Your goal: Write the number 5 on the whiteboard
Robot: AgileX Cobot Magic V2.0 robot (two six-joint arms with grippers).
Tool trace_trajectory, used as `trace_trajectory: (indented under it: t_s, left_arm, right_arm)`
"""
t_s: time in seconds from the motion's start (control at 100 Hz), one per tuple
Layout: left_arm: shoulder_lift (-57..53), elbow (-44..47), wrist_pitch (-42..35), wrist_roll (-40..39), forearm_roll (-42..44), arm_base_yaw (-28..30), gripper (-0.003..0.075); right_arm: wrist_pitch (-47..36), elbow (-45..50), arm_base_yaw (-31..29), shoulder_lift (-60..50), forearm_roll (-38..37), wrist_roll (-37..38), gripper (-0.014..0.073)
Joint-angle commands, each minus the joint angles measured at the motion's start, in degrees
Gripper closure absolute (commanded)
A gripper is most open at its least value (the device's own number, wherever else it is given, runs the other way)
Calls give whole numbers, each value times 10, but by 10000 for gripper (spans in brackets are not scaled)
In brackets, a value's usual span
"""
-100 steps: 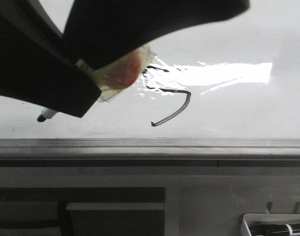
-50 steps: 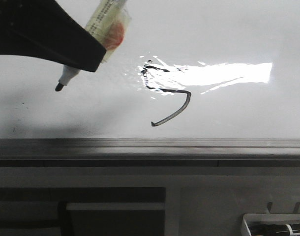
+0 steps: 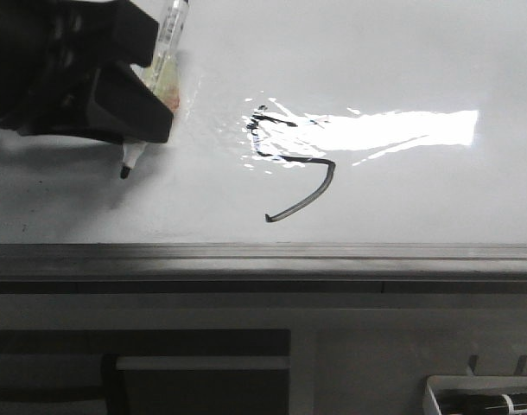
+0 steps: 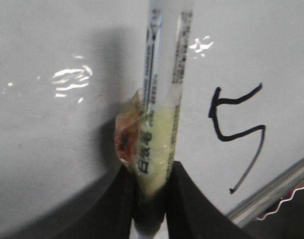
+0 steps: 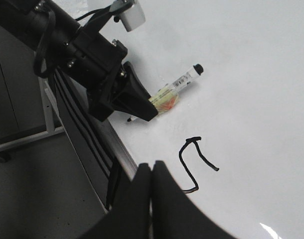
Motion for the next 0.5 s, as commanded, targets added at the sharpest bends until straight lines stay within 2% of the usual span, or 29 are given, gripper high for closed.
trace_trajectory:
  t_s: [0.0, 0.49]
  left_arm:
    - [4, -15, -36, -4, -17, 0, 741]
    - [56, -15, -63, -4, -59, 0, 740]
  right_arm:
    - [-34, -15, -3, -3, -16, 9, 652]
    - [-34, -15, -3, -3, -16, 9, 654]
